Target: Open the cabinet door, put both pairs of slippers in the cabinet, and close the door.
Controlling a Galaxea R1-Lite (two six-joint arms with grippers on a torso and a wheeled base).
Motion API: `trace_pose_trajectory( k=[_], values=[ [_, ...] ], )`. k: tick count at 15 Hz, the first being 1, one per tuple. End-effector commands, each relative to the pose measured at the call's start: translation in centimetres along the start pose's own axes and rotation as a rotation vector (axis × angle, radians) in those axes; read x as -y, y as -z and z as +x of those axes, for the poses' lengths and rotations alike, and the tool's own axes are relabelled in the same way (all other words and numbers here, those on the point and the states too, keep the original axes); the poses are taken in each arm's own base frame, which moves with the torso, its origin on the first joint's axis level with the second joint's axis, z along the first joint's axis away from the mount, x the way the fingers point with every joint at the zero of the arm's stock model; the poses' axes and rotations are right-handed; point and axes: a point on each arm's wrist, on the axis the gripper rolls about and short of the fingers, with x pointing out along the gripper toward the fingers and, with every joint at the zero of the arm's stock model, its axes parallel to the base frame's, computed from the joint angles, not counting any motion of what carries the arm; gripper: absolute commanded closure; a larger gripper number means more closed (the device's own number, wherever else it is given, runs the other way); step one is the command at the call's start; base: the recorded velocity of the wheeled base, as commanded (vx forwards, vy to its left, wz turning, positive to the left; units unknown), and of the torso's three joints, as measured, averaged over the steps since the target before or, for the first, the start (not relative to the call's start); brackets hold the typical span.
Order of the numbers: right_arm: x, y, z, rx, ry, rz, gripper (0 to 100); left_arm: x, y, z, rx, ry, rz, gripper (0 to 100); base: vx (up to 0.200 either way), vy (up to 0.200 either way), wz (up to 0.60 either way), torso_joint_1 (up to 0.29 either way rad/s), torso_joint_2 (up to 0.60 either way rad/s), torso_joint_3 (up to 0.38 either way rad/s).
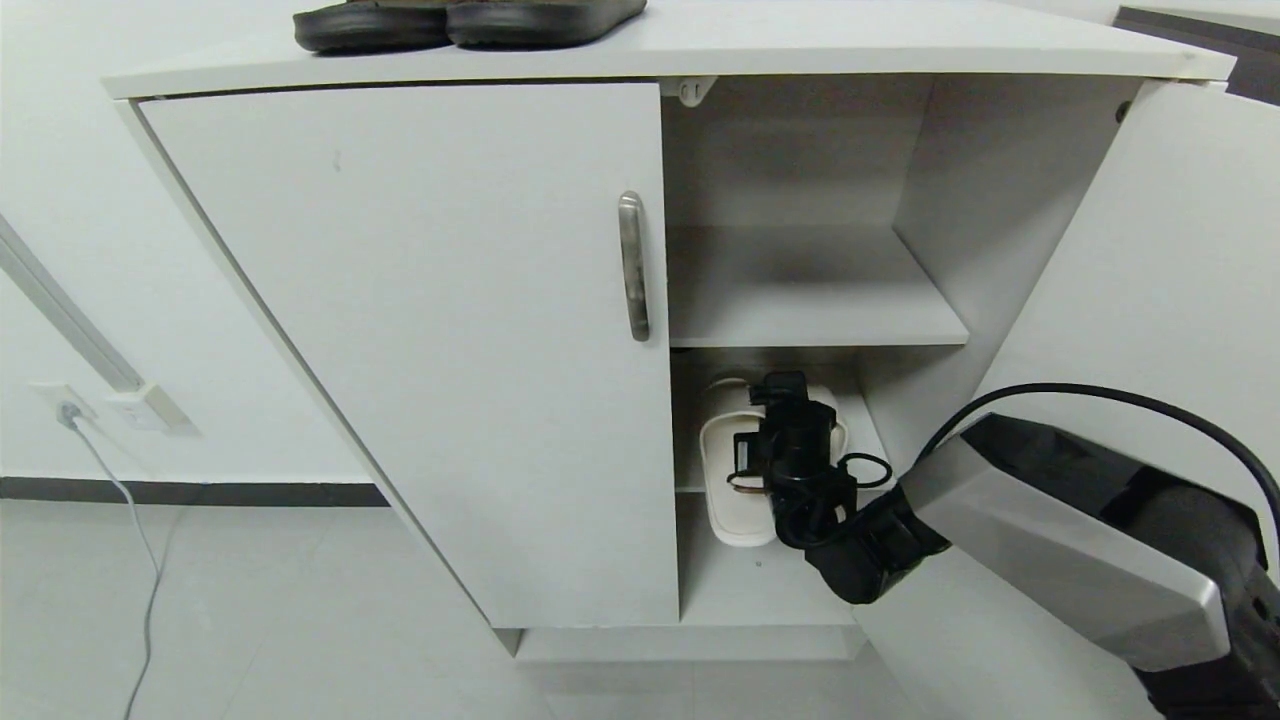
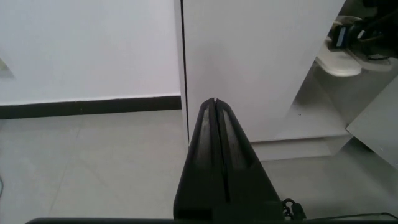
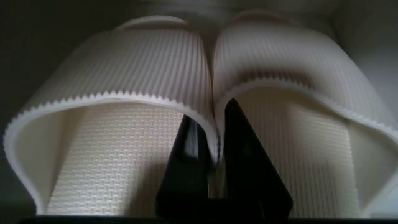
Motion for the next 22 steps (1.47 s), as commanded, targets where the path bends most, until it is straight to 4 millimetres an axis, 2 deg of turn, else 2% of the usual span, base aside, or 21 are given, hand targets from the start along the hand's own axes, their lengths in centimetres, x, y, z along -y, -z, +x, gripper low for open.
trace_pose_trajectory(
  k=[1, 5, 8, 17, 18, 22],
  values=[
    [-0.1, -0.1, 2.3, 0.010, 0.023, 0.010, 100, 0.0, 0.0, 0.0, -0.001, 0.000, -0.001, 100, 0.000, 0.000, 0.00, 0.000, 0.00, 0.000],
    [0.3, -0.9, 4.3, 0.004, 0.051, 0.015, 100, 0.0, 0.0, 0.0, -0.001, 0.000, -0.001, 100, 0.000, 0.000, 0.00, 0.000, 0.00, 0.000],
    [0.6, -0.5, 5.6, 0.013, 0.069, 0.022, 100, 0.0, 0.0, 0.0, -0.001, 0.000, -0.001, 100, 0.000, 0.000, 0.00, 0.000, 0.00, 0.000],
    [0.8, 0.4, 6.0, -0.002, 0.062, 0.012, 100, 0.0, 0.0, 0.0, -0.001, -0.002, -0.002, 100, 0.000, 0.000, 0.00, 0.000, 0.00, 0.000],
    [0.8, 0.4, 6.0, -0.002, 0.062, 0.012, 0, 0.0, 0.0, 0.0, -0.001, -0.002, -0.002, 100, 0.000, 0.000, 0.00, 0.000, 0.00, 0.000],
    [1.0, 1.0, 5.6, -0.022, 0.063, -0.002, 0, 0.0, 0.0, 0.0, -0.001, -0.003, -0.002, 100, 0.000, 0.000, 0.00, 0.000, 0.00, 0.000]
  ],
)
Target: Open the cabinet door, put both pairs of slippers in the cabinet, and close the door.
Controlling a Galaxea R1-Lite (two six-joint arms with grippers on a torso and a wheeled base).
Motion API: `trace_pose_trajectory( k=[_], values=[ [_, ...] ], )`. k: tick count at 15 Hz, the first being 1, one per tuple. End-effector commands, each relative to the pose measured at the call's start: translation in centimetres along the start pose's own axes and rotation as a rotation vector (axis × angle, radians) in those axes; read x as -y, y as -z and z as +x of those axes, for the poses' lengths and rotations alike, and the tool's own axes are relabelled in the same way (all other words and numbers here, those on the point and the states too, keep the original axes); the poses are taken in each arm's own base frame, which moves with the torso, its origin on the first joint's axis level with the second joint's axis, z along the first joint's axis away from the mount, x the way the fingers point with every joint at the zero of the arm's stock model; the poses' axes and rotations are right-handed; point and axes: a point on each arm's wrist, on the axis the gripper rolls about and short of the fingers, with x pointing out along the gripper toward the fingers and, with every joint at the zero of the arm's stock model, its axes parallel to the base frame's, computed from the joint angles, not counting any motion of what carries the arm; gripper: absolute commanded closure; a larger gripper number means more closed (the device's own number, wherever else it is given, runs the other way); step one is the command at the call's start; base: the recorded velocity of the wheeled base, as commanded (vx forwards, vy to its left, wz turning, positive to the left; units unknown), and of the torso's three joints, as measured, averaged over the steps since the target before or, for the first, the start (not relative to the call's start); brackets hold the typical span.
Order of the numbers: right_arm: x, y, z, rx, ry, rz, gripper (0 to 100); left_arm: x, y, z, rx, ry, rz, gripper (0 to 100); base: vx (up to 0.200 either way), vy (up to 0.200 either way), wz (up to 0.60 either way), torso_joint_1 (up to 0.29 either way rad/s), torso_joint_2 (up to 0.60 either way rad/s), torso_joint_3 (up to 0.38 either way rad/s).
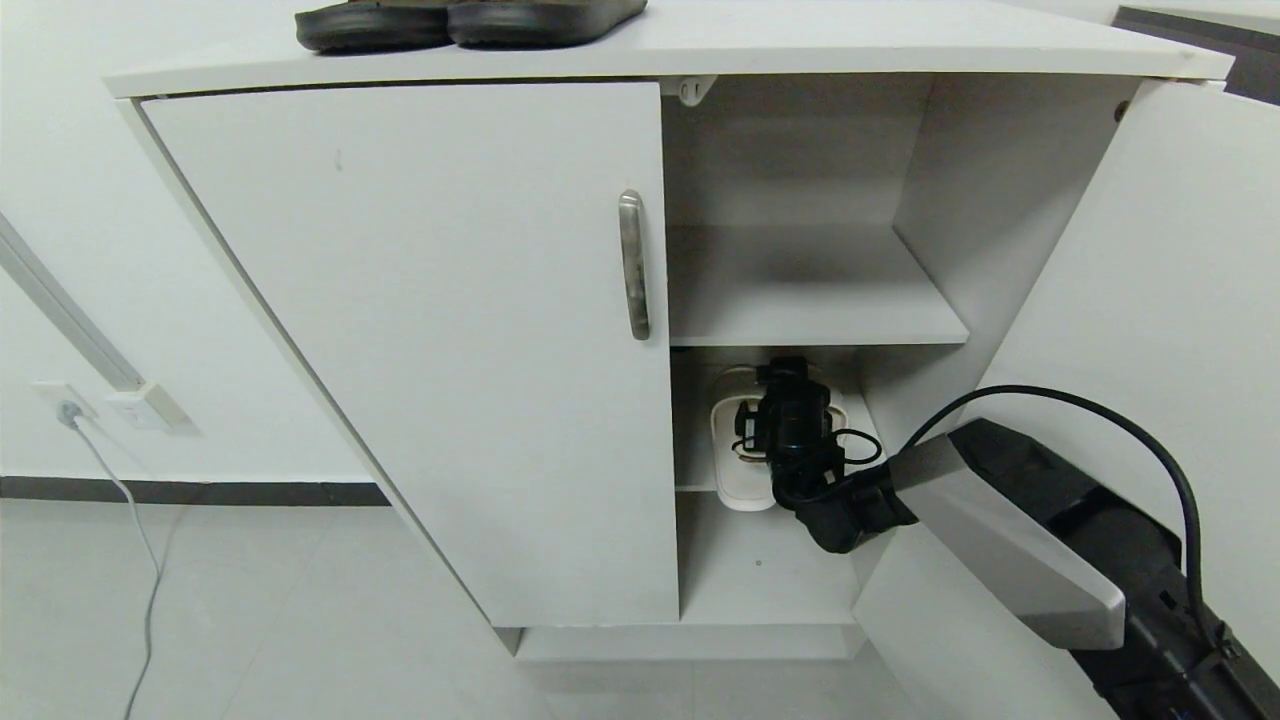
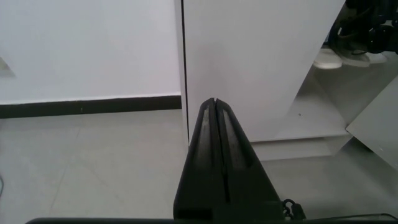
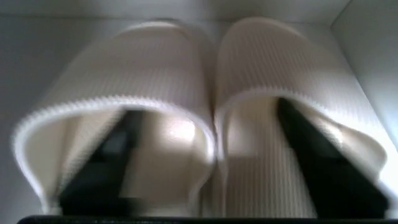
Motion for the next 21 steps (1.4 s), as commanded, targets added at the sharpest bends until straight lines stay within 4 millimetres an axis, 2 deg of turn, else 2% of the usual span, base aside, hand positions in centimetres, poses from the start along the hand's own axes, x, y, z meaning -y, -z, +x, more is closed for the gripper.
trace_pose_trajectory(
  k=[1, 4, 10, 11, 12, 13, 15, 19, 21],
  values=[
    [0.2, -0.3, -0.8, -0.010, -0.004, -0.008, 0, 0.0, 0.0, 0.0, -0.002, -0.001, 0.000, 100, 0.000, 0.000, 0.00, 0.000, 0.00, 0.000],
    [0.6, -1.3, -3.5, -0.007, -0.025, -0.011, 0, 0.0, 0.0, 0.0, -0.002, -0.010, 0.000, 100, 0.000, 0.000, 0.00, 0.000, 0.00, 0.000],
    [2.0, -2.3, -10.9, 0.016, -0.093, -0.005, 0, 0.0, 0.0, 0.0, -0.002, -0.008, 0.000, 100, 0.000, 0.000, 0.00, 0.000, 0.00, 0.000],
    [2.5, -2.1, -13.3, 0.007, -0.119, -0.014, 0, 0.0, 0.0, 0.0, -0.002, -0.010, 0.000, 100, 0.000, 0.000, 0.00, 0.000, 0.00, 0.000],
    [2.7, -2.1, -14.0, 0.010, -0.127, -0.013, 0, 0.0, 0.0, 0.0, -0.002, -0.010, 0.000, 100, 0.000, 0.000, 0.00, 0.000, 0.00, 0.000],
    [3.3, -2.2, -16.2, 0.014, -0.143, -0.012, 0, 0.0, 0.0, 0.0, -0.002, -0.010, 0.000, 100, 0.000, 0.000, 0.00, 0.000, 0.00, 0.000],
    [3.8, -2.1, -18.4, 0.021, -0.165, -0.007, 0, 0.0, 0.0, 0.0, -0.002, -0.010, 0.000, 100, 0.000, 0.000, 0.00, 0.000, 0.00, 0.000],
    [3.5, -2.3, -19.3, 0.028, -0.186, -0.007, 0, 0.0, 0.0, 0.0, -0.002, -0.008, -0.002, 100, 0.000, 0.000, 0.00, 0.000, 0.00, 0.000],
    [3.2, -2.2, -19.7, 0.025, -0.201, -0.014, 0, 0.0, 0.0, 0.0, -0.002, -0.010, -0.003, 100, -0.200, 0.000, 0.00, 0.005, 0.00, 0.000]
  ],
)
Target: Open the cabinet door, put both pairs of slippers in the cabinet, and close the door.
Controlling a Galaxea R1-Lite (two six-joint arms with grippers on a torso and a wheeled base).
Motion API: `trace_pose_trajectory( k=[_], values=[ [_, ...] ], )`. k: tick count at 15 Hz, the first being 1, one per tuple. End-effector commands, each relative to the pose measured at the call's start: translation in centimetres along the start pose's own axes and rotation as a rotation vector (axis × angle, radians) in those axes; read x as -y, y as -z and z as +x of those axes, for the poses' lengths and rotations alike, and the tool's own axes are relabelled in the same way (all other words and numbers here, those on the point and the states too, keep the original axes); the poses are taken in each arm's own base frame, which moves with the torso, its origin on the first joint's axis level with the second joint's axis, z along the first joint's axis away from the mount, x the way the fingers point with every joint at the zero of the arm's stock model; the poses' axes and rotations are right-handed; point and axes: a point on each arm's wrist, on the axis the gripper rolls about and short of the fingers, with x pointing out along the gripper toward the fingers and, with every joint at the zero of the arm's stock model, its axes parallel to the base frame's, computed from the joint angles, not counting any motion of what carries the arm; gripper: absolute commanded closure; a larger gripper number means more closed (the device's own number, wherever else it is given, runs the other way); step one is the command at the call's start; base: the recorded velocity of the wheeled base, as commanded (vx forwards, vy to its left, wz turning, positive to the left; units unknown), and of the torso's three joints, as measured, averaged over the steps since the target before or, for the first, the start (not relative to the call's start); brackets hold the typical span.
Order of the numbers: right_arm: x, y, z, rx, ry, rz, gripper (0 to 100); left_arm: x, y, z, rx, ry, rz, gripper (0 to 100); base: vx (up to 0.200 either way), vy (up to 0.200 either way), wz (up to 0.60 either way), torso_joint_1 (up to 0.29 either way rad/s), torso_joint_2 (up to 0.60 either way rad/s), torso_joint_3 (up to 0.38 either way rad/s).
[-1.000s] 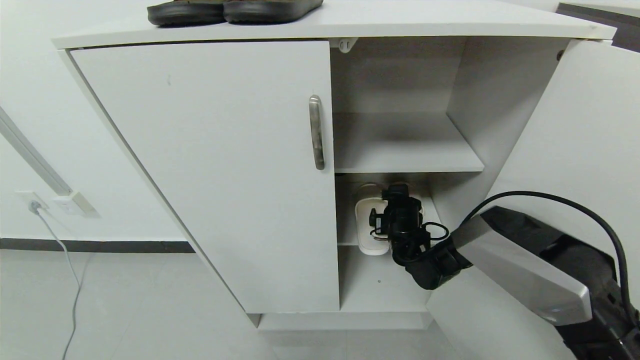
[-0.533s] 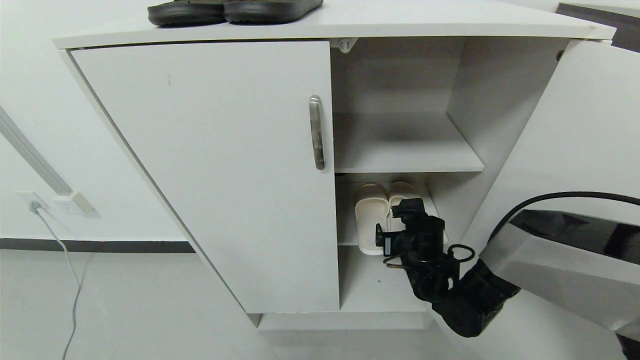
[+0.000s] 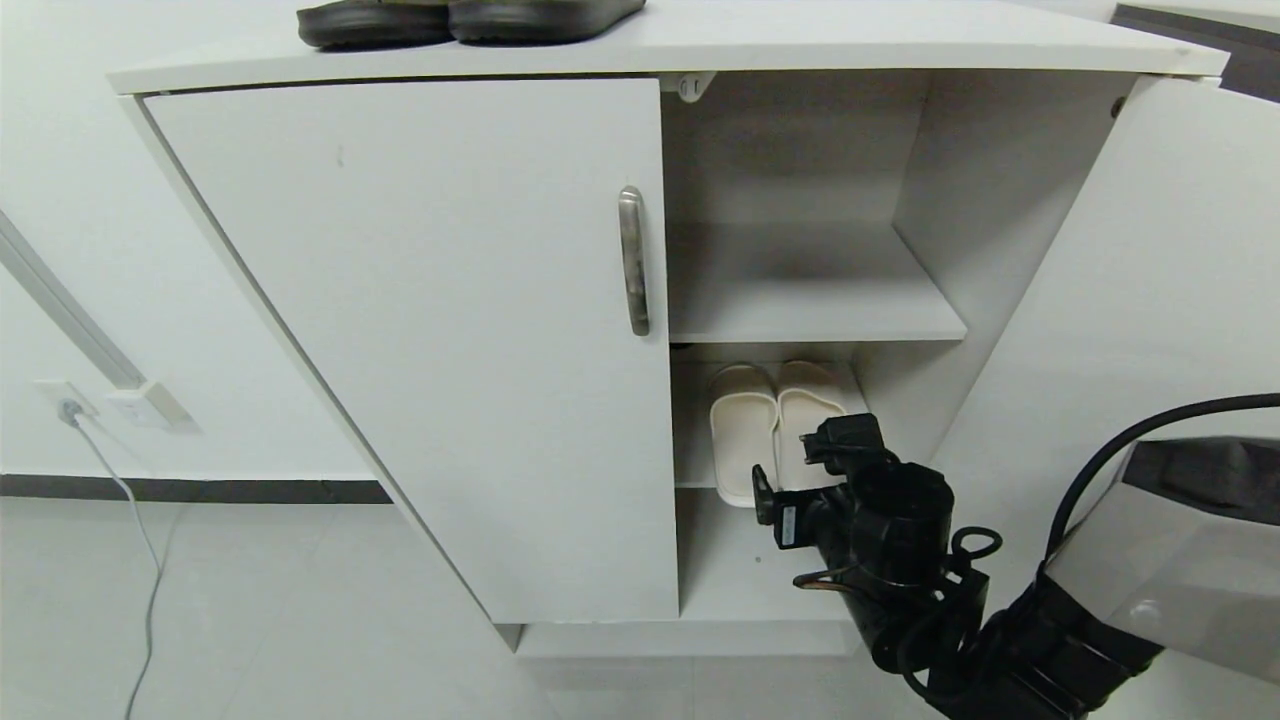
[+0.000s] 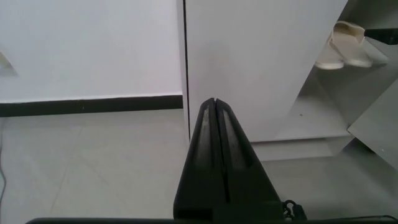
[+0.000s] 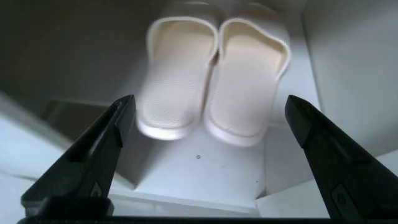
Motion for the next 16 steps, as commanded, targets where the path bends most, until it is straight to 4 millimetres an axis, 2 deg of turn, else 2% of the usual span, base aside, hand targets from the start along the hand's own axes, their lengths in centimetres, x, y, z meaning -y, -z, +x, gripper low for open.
trace_pose_trajectory(
  k=[1, 2, 13, 16],
  values=[
    [-0.27, -0.13, -0.34, 0.002, -0.012, -0.001, 0, 0.00, 0.00, 0.01, -0.001, 0.001, 0.000, 100, -0.200, 0.000, 0.00, 0.002, 0.01, 0.002],
    [-0.26, -0.11, -0.36, 0.002, -0.012, -0.001, 0, 0.00, 0.00, 0.01, -0.001, 0.000, 0.000, 100, -0.200, 0.000, 0.00, 0.002, 0.00, 0.002],
    [0.07, 0.31, -0.86, -0.010, -0.013, -0.016, 0, 0.01, 0.00, 0.01, -0.001, 0.003, 0.003, 100, 0.000, 0.000, 0.00, 0.000, 0.00, 0.000],
    [0.08, 0.40, -0.86, -0.013, -0.013, -0.018, 0, 0.01, 0.00, 0.01, -0.001, 0.003, 0.003, 100, 0.000, 0.000, 0.00, -0.001, 0.00, 0.123]
  ],
)
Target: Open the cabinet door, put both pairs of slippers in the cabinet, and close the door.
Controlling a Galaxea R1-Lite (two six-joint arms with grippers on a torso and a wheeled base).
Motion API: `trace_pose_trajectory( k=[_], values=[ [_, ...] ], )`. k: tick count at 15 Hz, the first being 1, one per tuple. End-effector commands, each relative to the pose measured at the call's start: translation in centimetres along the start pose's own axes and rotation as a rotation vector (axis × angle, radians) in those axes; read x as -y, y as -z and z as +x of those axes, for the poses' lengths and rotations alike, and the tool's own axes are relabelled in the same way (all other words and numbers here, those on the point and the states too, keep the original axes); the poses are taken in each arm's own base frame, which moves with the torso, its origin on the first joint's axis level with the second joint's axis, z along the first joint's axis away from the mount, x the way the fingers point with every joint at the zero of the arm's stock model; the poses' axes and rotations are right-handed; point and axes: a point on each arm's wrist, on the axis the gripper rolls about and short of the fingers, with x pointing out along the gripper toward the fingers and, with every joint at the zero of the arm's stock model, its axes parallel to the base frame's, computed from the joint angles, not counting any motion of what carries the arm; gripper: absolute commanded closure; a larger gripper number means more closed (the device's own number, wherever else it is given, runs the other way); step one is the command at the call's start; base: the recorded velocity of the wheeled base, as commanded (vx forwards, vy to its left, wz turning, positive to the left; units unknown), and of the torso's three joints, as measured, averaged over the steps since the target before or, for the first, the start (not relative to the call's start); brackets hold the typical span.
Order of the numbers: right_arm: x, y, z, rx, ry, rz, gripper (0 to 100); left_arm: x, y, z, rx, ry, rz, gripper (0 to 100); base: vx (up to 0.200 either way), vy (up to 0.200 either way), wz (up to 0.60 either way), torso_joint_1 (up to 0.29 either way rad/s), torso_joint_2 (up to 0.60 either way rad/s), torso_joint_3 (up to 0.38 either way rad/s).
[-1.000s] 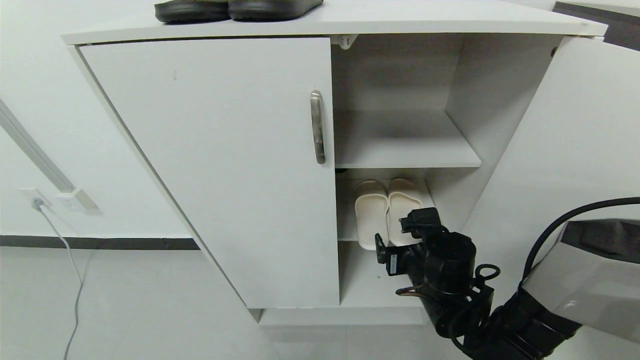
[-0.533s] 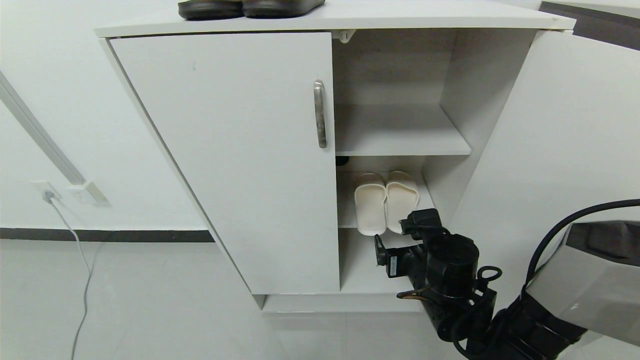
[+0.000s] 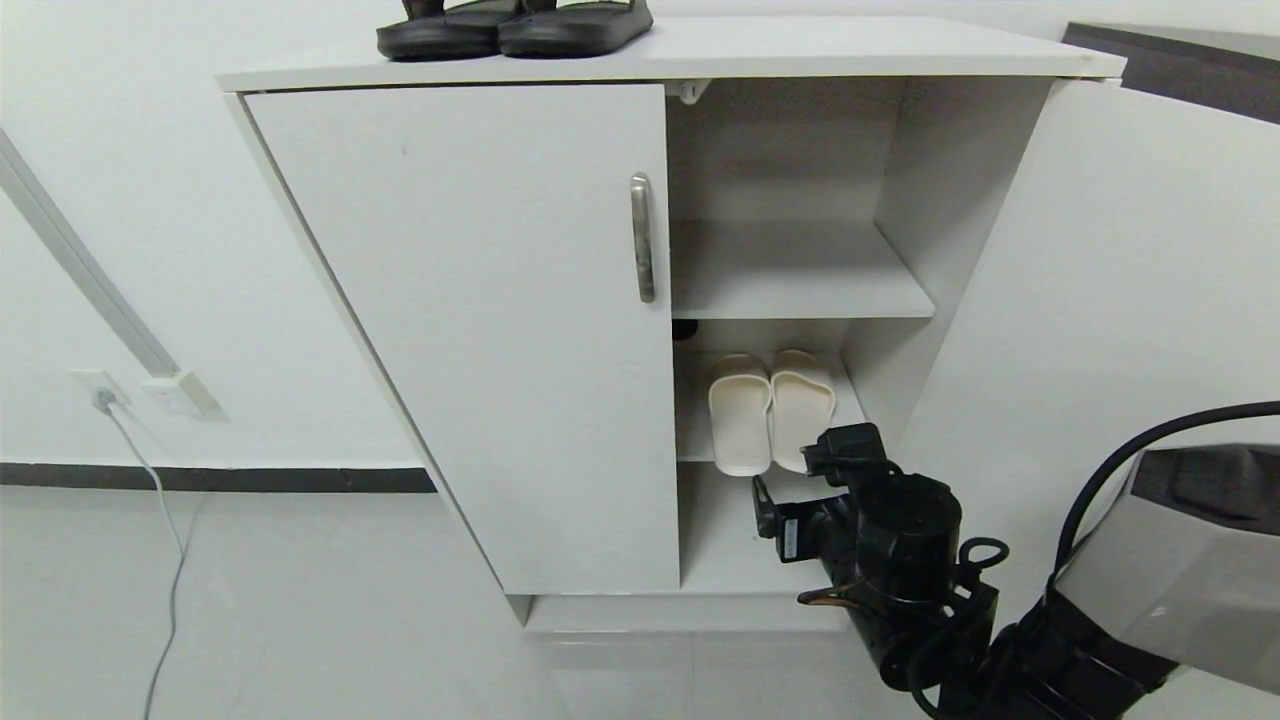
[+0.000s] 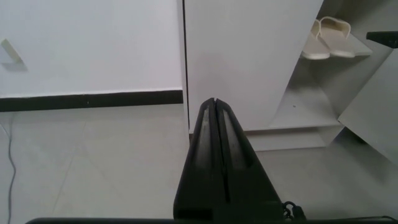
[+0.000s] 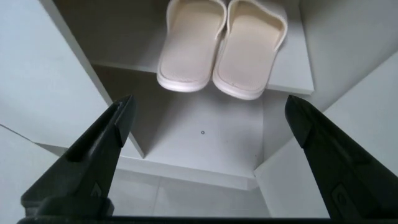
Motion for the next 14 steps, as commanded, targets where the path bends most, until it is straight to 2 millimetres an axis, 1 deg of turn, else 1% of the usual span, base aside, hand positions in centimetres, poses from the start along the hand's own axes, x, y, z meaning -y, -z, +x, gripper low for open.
trace_pose_trajectory(
  k=[1, 6, 9, 12, 14],
  values=[
    [0.0, 0.1, 0.0, -0.003, 0.000, -0.002, 0, 0.0, 0.0, 0.0, -0.002, 0.002, 0.000, 100, 0.000, 0.000, 0.00, 0.012, 0.00, 0.178],
    [-0.3, -0.1, -0.3, 0.020, -0.012, 0.012, 0, 0.0, 0.0, 0.0, 0.000, 0.000, 0.000, 100, 0.000, 0.000, 0.00, 0.000, 0.00, 0.168],
    [-0.5, 0.3, -1.1, 0.009, -0.035, -0.025, 0, 0.0, 0.0, 0.0, -0.002, 0.002, 0.000, 100, 0.000, 0.000, 0.00, 0.002, 0.00, 0.019],
    [-0.6, 0.4, -1.3, 0.008, -0.045, -0.027, 0, 0.0, 0.0, 0.0, -0.002, -0.001, -0.002, 100, 0.000, 0.000, 0.00, 0.000, 0.00, 0.000],
    [-0.7, 0.5, -1.3, 0.007, -0.049, -0.026, 0, 0.0, 0.0, 0.0, -0.002, -0.001, -0.003, 100, 0.000, 0.200, 0.00, 0.005, 0.00, 0.007]
  ],
)
